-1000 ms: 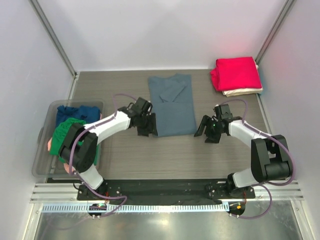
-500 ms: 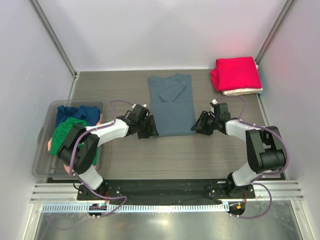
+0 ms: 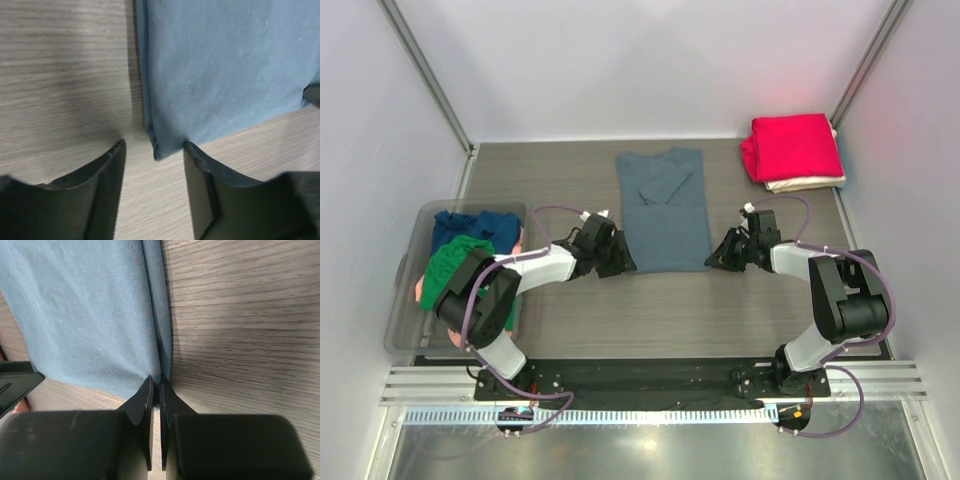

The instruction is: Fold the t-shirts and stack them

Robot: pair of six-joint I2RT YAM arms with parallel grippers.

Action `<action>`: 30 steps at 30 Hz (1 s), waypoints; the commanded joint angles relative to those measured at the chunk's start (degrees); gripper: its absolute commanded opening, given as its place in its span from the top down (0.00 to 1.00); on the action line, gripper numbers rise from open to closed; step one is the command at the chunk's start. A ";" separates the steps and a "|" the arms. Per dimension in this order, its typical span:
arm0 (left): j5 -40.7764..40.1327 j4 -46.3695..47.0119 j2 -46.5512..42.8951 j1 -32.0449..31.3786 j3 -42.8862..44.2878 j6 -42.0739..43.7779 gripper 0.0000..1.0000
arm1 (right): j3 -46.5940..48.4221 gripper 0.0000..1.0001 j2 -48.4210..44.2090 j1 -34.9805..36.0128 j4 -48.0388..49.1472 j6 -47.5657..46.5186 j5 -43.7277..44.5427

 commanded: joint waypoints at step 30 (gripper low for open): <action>-1.58 -30.81 -29.00 -12.83 3.42 -11.51 1.00 | 2.98 0.99 -48.84 0.23 -45.67 5.19 0.84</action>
